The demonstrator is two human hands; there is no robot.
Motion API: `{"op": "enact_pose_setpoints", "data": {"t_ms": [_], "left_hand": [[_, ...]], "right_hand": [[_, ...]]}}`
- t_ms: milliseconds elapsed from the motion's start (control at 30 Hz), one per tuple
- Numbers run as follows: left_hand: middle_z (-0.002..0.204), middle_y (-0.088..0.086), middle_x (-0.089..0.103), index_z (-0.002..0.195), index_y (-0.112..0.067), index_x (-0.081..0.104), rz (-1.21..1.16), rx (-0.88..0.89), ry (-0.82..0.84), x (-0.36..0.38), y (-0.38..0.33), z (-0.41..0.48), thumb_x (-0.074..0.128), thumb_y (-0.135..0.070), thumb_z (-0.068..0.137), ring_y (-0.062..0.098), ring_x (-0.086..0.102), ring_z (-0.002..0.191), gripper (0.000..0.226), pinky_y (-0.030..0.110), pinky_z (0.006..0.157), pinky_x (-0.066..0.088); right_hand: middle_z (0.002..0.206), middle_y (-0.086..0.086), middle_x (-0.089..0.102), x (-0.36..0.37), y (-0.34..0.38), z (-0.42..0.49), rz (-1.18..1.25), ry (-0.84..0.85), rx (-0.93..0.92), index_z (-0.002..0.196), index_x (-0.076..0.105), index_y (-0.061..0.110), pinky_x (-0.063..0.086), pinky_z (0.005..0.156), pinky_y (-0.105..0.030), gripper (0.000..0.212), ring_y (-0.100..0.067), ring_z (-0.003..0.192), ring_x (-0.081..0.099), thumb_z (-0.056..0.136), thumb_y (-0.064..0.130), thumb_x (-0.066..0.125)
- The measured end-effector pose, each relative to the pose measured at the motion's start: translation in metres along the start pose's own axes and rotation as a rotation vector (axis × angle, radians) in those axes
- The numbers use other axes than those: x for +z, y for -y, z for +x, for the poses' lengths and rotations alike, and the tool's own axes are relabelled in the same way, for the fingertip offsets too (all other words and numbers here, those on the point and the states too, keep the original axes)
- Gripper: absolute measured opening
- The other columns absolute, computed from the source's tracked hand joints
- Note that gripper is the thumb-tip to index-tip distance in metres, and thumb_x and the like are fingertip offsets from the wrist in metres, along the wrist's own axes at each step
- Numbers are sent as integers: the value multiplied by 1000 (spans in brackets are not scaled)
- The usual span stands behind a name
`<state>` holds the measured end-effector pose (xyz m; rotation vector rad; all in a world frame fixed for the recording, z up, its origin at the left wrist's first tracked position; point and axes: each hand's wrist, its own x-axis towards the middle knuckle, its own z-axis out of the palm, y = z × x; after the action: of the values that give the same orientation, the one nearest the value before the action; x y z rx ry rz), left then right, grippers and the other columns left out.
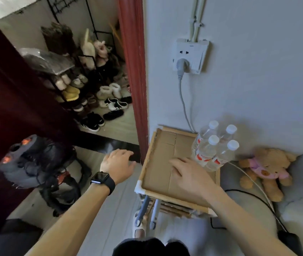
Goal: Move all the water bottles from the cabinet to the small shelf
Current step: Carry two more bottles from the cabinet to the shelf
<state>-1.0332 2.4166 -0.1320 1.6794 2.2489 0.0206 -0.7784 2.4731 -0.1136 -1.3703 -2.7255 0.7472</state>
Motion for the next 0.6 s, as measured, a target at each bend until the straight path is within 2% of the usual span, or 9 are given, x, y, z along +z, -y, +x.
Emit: {"op": "enact_pose_setpoints", "data": {"t_ms": [100, 200, 300, 400, 600], "left_hand": [[138, -6, 54, 135, -32, 52, -40, -140, -109, -16, 29, -45, 45, -48, 94, 20, 45, 131, 44, 40, 108, 38], [136, -6, 56, 133, -31, 55, -36, -273, -182, -30, 50, -96, 49, -47, 93, 20, 48, 128, 43, 38, 105, 41], [135, -6, 58, 131, -30, 58, -26, -402, -248, -41, 63, -153, 51, -45, 93, 20, 50, 126, 42, 37, 102, 42], [132, -7, 60, 128, -31, 60, -13, -540, -341, -51, 81, -222, 50, -43, 93, 20, 51, 125, 38, 38, 100, 44], [134, -7, 59, 130, -31, 59, 39, -873, -490, -64, 123, -405, 51, -45, 93, 20, 50, 127, 40, 38, 104, 41]], "right_hand": [[131, 9, 60, -16, 21, 11, 9, -57, -147, 133, 55, 28, 38, 90, -21, 33, -13, 122, 52, 102, 31, 44], [136, 10, 57, -27, 43, 19, 19, -88, -268, 134, 56, 29, 44, 100, -28, 35, -12, 129, 49, 102, 34, 42], [141, 8, 53, -35, 80, 19, 15, -93, -394, 136, 56, 28, 39, 109, -33, 37, -14, 135, 42, 102, 33, 43], [141, 6, 55, -36, 131, 15, 14, -90, -544, 135, 58, 26, 36, 112, -35, 36, -17, 136, 40, 101, 32, 46], [132, -1, 63, -4, 279, -29, 26, -21, -910, 128, 64, 21, 38, 112, -41, 40, -25, 130, 50, 96, 38, 47]]}}
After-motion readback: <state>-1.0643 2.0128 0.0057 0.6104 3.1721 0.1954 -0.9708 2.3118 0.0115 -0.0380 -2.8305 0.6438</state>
